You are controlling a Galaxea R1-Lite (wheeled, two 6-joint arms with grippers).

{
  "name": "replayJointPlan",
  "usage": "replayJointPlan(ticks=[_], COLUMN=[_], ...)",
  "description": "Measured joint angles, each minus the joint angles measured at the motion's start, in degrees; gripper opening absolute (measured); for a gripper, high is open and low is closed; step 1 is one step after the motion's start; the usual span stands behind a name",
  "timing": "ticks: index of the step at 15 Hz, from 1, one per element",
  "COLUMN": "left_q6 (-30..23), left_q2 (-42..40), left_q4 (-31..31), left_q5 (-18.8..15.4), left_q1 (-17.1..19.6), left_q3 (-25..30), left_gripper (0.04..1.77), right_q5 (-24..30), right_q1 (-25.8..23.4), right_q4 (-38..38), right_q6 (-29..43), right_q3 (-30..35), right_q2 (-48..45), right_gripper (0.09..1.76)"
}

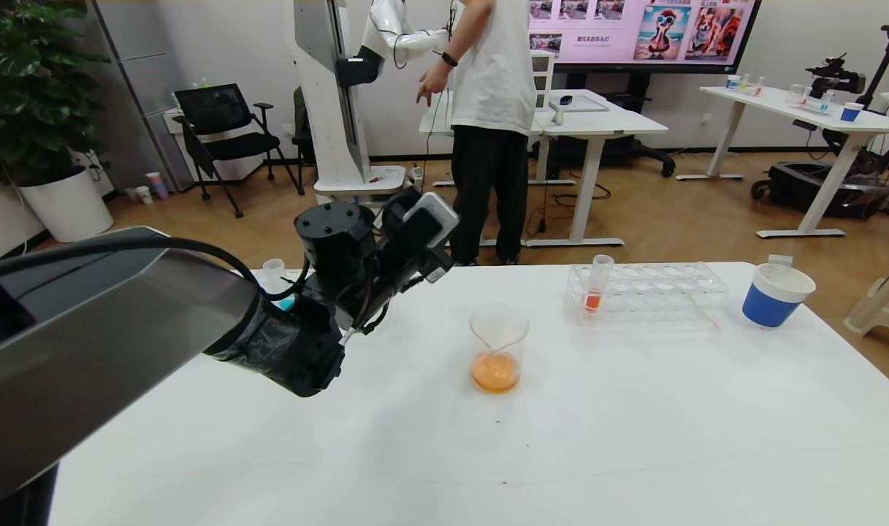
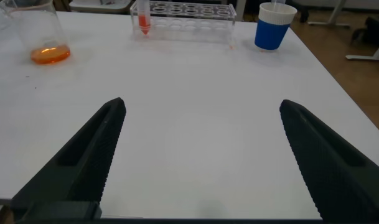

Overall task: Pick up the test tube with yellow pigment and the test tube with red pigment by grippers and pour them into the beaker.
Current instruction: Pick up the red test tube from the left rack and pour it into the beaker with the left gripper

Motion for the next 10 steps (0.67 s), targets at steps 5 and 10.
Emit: replayJointPlan(ticks=[5,10], left_q6=[-28.3,-39.6], left_q2=[-2.3,-8.4], left_q4=[8.1,17.2], left_q5=[20.4,23.5], left_q1=[-1.6,1.4], left_q3=[0.1,0.0], left_gripper=[0.53,0.53], right_q5=[0.0,0.0], right_q1=[0.0,0.0], right_q4=[0.0,0.0], right_q6=[0.0,0.0], right_q3=[0.0,0.0], right_q2=[0.0,0.0], right_gripper=[1.72,1.72])
